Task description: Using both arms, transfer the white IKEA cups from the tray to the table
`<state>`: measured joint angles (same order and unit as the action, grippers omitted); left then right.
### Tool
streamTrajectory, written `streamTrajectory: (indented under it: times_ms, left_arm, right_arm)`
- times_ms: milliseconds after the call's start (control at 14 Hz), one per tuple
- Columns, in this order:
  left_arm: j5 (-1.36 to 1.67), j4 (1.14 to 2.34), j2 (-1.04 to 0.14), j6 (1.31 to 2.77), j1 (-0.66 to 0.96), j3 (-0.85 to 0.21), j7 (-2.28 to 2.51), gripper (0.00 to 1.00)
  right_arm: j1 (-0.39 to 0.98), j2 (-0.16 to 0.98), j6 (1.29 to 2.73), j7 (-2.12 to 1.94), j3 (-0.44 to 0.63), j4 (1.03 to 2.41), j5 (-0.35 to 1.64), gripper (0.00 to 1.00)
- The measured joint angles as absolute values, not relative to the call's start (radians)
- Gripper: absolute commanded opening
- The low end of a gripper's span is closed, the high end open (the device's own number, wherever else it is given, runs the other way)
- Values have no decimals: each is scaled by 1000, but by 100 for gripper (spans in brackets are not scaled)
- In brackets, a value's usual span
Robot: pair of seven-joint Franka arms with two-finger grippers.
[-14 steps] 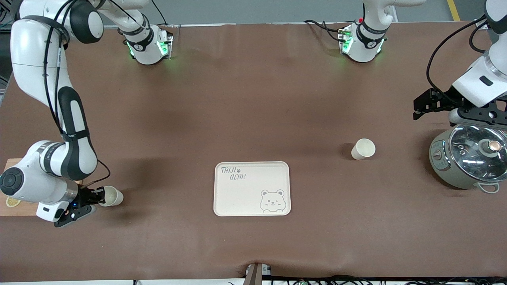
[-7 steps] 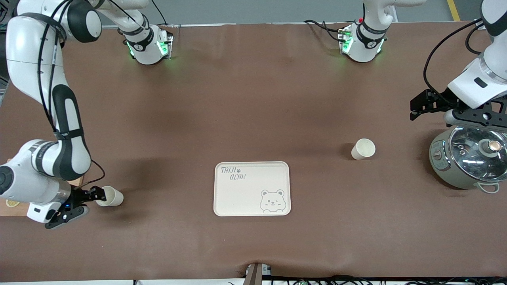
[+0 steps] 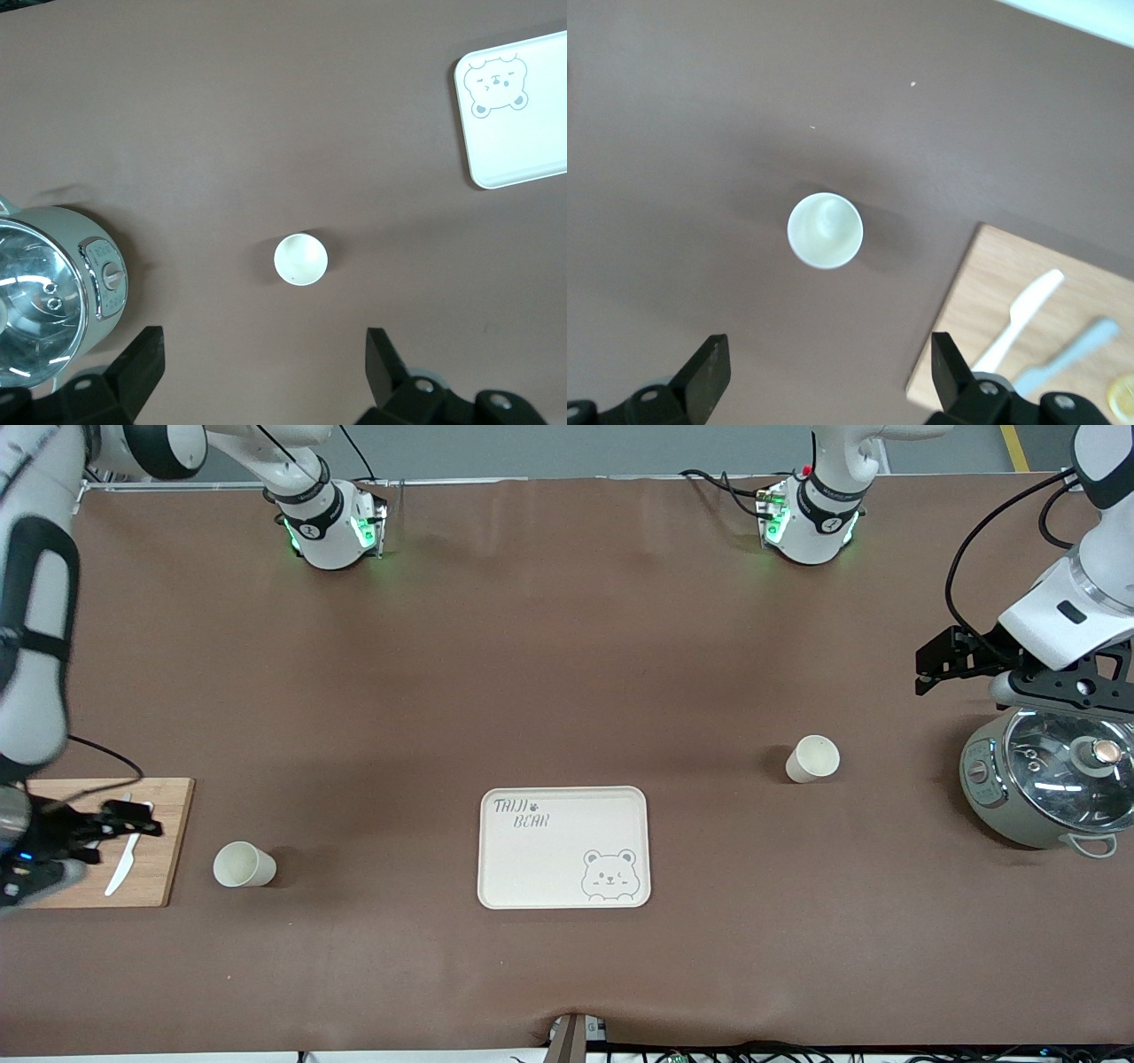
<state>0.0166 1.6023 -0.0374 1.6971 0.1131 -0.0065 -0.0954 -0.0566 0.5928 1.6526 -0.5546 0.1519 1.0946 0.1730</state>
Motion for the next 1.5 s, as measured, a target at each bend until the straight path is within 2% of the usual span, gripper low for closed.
streamTrajectory:
  times_ms: [286, 786, 1286, 1500]
  left_arm:
    - [17, 1602, -39, 1697, 113, -7, -95, 100]
    - [17, 1602, -39, 1697, 113, -9, -95, 100]
    - [17, 1602, -40, 1697, 113, -11, -94, 100]
    - [17, 1602, -41, 1697, 113, -11, -94, 100]
  right_arm:
    - [-22, 477, 1562, -334, 148, 1094, 169, 100]
    - [56, 380, 1535, -204, 147, 1105, 80, 100]
    - [78, 346, 1569, -123, 146, 1194, 77, 100]
    - [101, 274, 1682, -109, 145, 1323, 65, 100]
